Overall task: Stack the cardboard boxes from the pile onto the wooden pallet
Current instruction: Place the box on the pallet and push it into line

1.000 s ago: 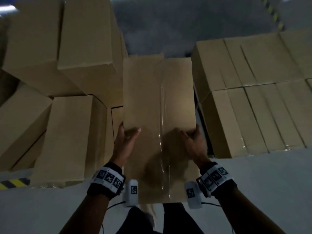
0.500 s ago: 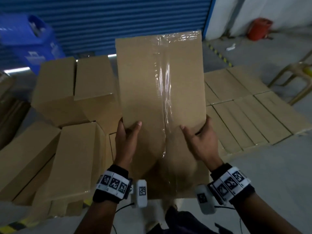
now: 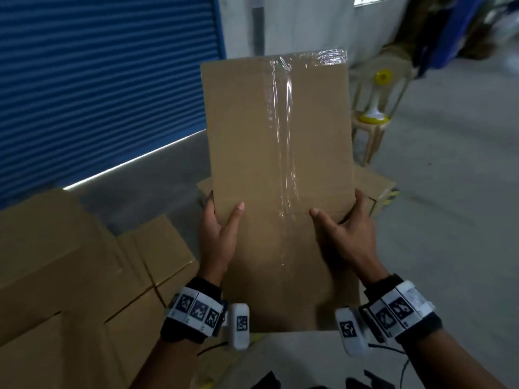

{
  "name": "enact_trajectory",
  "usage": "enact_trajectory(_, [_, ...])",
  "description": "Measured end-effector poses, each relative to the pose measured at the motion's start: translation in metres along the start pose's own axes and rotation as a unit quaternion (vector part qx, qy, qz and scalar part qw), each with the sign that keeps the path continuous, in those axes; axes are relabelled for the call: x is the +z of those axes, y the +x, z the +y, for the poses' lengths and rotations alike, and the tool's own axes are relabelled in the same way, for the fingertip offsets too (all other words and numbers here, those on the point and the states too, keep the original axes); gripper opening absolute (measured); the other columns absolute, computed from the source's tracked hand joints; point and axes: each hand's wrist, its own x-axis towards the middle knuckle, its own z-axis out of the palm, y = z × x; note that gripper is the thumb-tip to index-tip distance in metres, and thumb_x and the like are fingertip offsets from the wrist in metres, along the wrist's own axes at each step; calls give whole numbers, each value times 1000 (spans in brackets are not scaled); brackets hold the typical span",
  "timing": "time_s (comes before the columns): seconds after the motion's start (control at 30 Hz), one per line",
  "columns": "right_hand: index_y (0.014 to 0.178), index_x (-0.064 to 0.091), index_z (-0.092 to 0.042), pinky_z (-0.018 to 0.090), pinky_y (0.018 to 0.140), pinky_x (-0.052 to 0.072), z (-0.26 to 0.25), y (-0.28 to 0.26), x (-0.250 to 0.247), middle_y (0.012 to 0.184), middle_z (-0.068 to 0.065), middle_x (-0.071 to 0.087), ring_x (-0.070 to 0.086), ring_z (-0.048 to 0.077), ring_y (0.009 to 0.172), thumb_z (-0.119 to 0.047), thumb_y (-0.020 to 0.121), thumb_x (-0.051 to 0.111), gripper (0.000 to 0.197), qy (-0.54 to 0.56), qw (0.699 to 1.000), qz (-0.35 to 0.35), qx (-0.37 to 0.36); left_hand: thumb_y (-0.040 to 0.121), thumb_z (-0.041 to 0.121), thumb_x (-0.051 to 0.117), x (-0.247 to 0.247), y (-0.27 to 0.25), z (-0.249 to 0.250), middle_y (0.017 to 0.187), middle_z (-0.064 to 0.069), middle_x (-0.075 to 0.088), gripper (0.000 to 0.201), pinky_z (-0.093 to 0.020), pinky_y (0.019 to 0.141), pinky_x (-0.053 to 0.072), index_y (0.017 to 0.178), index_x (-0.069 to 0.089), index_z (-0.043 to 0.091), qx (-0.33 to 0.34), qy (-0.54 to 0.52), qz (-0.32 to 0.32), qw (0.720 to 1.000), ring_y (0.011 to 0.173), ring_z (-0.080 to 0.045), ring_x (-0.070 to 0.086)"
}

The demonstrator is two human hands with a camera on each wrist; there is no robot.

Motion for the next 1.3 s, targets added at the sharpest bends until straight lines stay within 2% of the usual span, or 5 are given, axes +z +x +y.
enact_trajectory(0.2, [138, 32, -21, 44, 95, 55, 77, 71, -136, 114, -16, 56, 61, 12, 104, -52, 73, 81, 88, 13, 995, 85, 48, 74, 70, 73, 185, 22, 11, 131, 3, 63, 72, -49, 105, 50, 136, 56, 36, 38, -29, -69, 996, 121, -15, 62])
enact_trajectory(0.5, [149, 22, -31, 33, 91, 51, 150, 177, -304, 128, -13, 49, 57, 13, 110, -50, 79, 76, 91, -1, 993, 100, 62, 75, 52, 81, 413, 44, 23, 151, 8, 50, 95, -48, 111, 45, 154, 35, 31, 48, -68, -218, 972, 137, -13, 49])
enact_trajectory(0.83, [143, 14, -30, 36, 94, 51, 255, 365, -340, 125, -3, 52, 59, 19, 107, -44, 76, 81, 96, -11, 988, 111, 109, 86, 18, 80, 609, 165, -23, 150, 19, 37, 89, -13, 105, 41, 158, 28, 23, 41, -78, -210, 974, 123, 23, 42])
enact_trajectory(1.0, [128, 22, -32, 43, 94, 54, 292, 491, -358, 124, 1, 56, 61, 22, 109, -42, 78, 80, 77, -21, 985, 115, 130, 86, 26, 79, 708, 252, -36, 133, 7, 64, 67, -42, 103, 53, 145, 48, 19, 21, -77, -242, 967, 120, -8, 62])
enact_trajectory(1.3, [135, 27, -27, 37, 92, 53, 344, 664, -398, 119, -9, 52, 59, 16, 105, -38, 83, 77, 73, 3, 985, 108, 134, 76, 57, 77, 853, 359, -38, 148, 9, 52, 90, -44, 112, 45, 152, 40, 27, -20, -39, -237, 970, 134, -9, 51])
